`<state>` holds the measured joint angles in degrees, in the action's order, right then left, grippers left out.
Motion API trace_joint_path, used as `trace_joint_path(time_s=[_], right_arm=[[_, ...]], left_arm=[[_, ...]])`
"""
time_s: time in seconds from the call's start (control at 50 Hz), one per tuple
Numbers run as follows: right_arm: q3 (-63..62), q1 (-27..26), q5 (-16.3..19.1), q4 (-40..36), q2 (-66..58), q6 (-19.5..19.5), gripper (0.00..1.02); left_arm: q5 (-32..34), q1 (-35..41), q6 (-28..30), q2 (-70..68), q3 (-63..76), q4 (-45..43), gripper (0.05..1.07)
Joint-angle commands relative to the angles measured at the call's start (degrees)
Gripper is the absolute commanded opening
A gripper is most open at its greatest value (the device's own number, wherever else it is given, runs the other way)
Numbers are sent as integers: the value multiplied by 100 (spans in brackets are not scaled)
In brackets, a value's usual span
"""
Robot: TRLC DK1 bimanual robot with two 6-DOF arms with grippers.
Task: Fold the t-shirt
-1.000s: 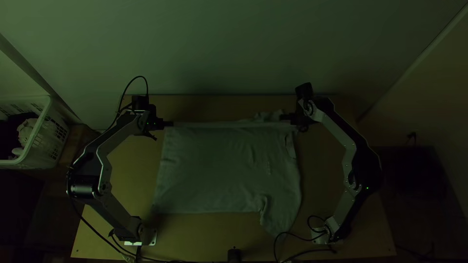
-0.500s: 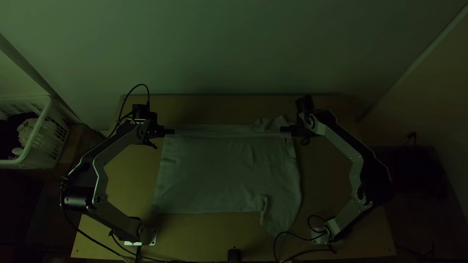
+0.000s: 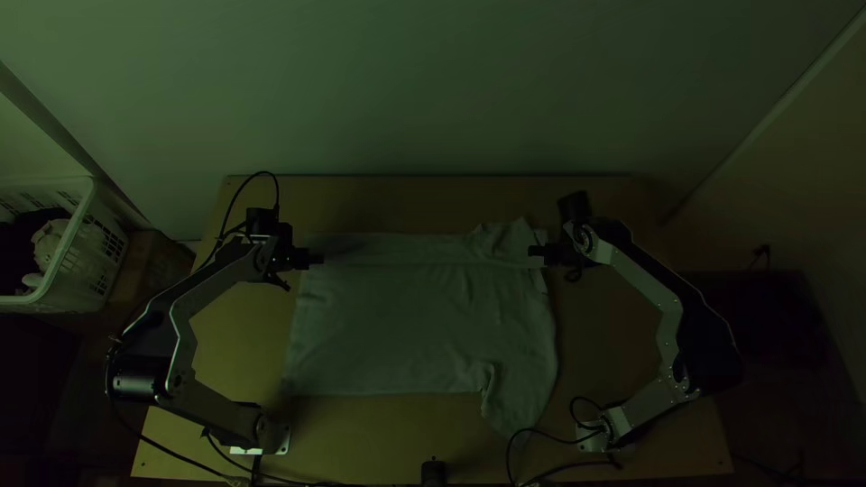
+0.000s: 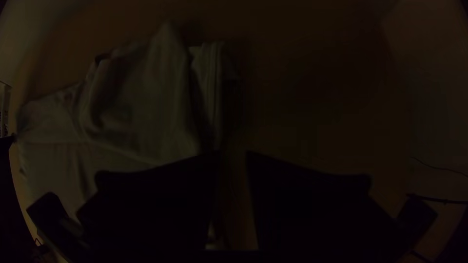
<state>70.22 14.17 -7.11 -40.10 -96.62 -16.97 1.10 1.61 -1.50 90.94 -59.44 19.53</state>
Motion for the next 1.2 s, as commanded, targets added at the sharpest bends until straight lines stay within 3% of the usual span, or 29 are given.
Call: trace_joint_path(time_s=[0.0,0.08,0.24,0.52,0.82,1.0,1.18], right_arm=[[-219,-29,-62,-33,477,-157,73],[-307,-29,-62,-33,741,-157,91],[-491,-29,-62,-51,1330,-140,97],[-711,33,-62,-350,2516,-149,98],[-1098,288,-53,-895,3641,-474,98],[-1361,525,-53,-1255,4019,-693,98],[-1493,718,8,-1651,4125,-729,98]], left_arm=[[109,41,-17,-507,205,16,79],[303,-2,-17,-674,214,95,87],[654,-108,0,-1131,231,306,94],[944,-169,246,-1922,372,912,99],[936,-64,642,-2959,785,1554,102],[821,-143,616,-3091,758,2380,102],[654,-143,1081,-3469,864,3347,102]])
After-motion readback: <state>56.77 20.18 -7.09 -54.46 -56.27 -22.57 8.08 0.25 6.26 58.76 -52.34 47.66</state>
